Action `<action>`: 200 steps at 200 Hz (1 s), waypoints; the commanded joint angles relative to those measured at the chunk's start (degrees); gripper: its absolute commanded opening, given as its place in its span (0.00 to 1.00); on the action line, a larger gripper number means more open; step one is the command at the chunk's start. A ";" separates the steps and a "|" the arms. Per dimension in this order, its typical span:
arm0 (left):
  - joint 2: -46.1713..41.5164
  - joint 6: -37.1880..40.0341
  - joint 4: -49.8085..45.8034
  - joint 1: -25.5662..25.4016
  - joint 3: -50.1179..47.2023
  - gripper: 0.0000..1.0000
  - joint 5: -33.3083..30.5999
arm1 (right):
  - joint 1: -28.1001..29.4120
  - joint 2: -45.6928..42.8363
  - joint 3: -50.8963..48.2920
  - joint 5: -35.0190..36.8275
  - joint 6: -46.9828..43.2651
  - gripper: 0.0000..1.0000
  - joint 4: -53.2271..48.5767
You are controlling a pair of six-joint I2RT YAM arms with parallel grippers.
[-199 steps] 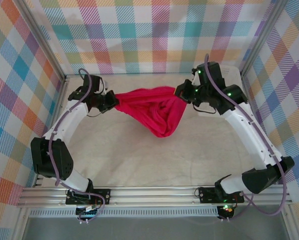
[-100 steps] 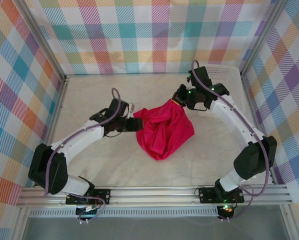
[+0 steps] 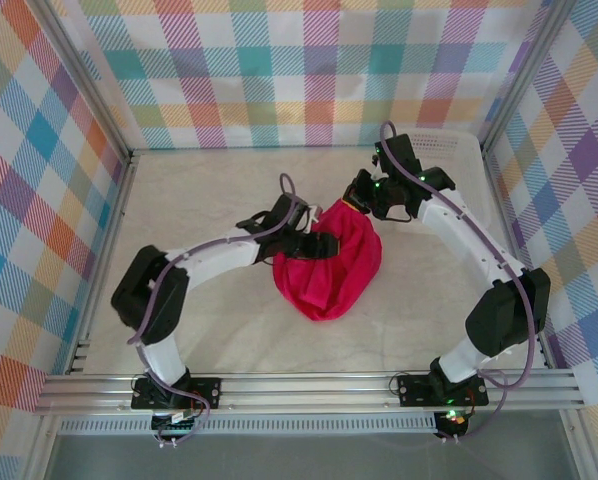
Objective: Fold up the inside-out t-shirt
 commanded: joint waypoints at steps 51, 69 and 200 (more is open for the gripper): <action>0.53 3.53 -18.96 -0.69 15.28 0.00 -9.05 | -2.33 -2.45 -2.81 6.26 -1.84 0.00 -0.20; -4.99 5.78 -25.66 -0.82 20.60 0.00 -10.84 | -3.91 -0.02 -2.41 12.14 -3.25 0.00 -1.52; -38.11 9.14 -20.52 4.63 8.71 0.00 -21.68 | -6.24 5.68 -12.47 11.99 -5.43 0.00 -0.04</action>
